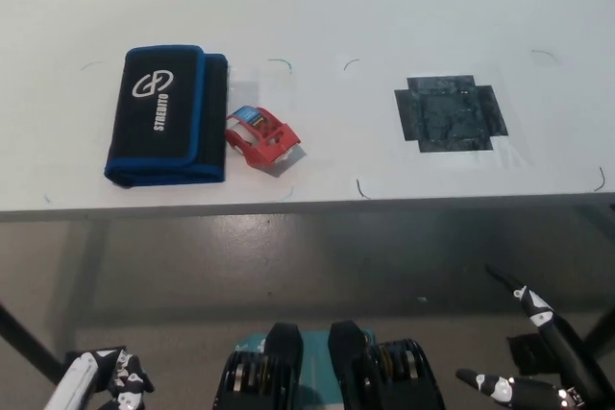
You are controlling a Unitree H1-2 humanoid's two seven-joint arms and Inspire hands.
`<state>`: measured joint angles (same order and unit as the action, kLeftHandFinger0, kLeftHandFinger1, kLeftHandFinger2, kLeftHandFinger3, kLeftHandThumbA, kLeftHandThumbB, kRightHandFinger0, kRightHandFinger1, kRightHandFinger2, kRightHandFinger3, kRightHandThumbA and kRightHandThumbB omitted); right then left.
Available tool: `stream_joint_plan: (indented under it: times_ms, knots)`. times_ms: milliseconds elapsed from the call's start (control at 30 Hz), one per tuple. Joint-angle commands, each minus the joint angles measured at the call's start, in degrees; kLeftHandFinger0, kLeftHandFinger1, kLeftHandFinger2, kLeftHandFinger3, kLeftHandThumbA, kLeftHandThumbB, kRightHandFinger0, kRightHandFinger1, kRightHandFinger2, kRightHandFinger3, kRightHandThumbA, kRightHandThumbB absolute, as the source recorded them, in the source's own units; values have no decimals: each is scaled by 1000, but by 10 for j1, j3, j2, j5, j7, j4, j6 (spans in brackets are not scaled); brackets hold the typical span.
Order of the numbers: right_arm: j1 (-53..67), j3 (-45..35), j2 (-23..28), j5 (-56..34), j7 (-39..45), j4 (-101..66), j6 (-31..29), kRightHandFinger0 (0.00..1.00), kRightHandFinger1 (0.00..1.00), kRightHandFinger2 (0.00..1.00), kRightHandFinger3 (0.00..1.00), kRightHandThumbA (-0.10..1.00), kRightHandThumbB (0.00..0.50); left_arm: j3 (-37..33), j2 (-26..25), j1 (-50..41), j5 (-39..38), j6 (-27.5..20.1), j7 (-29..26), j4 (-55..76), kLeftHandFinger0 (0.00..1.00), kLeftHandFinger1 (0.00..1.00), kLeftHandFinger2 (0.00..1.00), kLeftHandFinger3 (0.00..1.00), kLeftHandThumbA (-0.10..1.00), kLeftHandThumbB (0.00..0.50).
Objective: Use the right hand to move the tape on the right hand side to the notebook on the left hand side
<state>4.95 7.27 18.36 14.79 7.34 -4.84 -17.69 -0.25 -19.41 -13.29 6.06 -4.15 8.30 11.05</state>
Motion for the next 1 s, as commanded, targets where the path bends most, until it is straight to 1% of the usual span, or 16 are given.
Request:
stream_joint_plan:
  times_ms: [0,67,100,133,300,333,433,500,533,667,733,800,833,867,967]
  knots:
    - [-2,1,1,1,1,2,-18,1000,1000,1000,1000,896,194,4,-6,-8,-2,-16,4,2,272,212,255,414,135,4]
    - [2,2,1,3,1,-2,-13,1000,1000,1000,1000,905,196,3,-7,-11,0,-13,4,5,277,214,256,415,149,5]
    - [2,2,1,6,0,-2,-13,1000,1000,1000,1000,898,183,3,-7,-11,0,-16,5,3,278,215,256,416,154,4]
    - [6,1,2,10,-2,-3,-13,1000,1000,1000,1000,897,183,2,-8,-13,3,-16,5,3,281,216,256,415,169,1]
    - [6,-3,4,13,-3,1,-9,1000,1000,1000,1000,908,206,-1,-8,-10,9,-20,4,-2,273,209,248,414,165,0]
    - [5,-4,6,21,-4,0,-4,1000,1000,1000,1000,917,213,-1,-9,-10,10,-19,4,-1,271,207,250,416,191,3]
    - [6,-5,7,25,-4,-3,-5,1000,1000,1000,1000,933,218,0,-7,-11,5,-21,5,-2,272,207,253,416,202,8]
    - [7,-4,9,33,-4,-5,-7,1000,1000,1000,1000,940,209,-1,-8,-11,8,-22,5,-2,271,207,255,416,207,2]
    - [7,-4,10,35,-4,-5,-8,1000,1000,1000,1000,943,212,-1,-8,-11,7,-23,5,-3,271,207,255,415,206,2]
    - [5,-3,10,35,-1,-2,-8,1000,1000,1000,1000,934,204,-1,-8,-10,4,-20,6,-2,261,201,249,409,220,9]
    - [5,-2,12,43,-3,-2,-11,1000,1000,1000,1000,942,196,-1,-6,-11,8,-13,5,4,257,195,240,405,209,10]
    - [5,-1,11,38,-1,-1,-11,1000,1000,1000,1000,938,197,-1,-6,-11,8,-15,4,4,258,195,239,406,206,10]
    - [3,-1,8,39,-3,0,-9,1000,1000,1000,1000,937,207,0,-8,-10,7,-13,5,5,261,198,241,406,199,6]
    - [3,-1,7,37,-3,0,-9,1000,1000,1000,1000,925,202,0,-8,-10,7,-11,6,6,263,198,241,407,199,7]
    - [3,-3,9,38,-3,0,-6,1000,1000,1000,1000,924,207,1,-8,-10,6,-12,6,6,264,201,245,409,199,8]
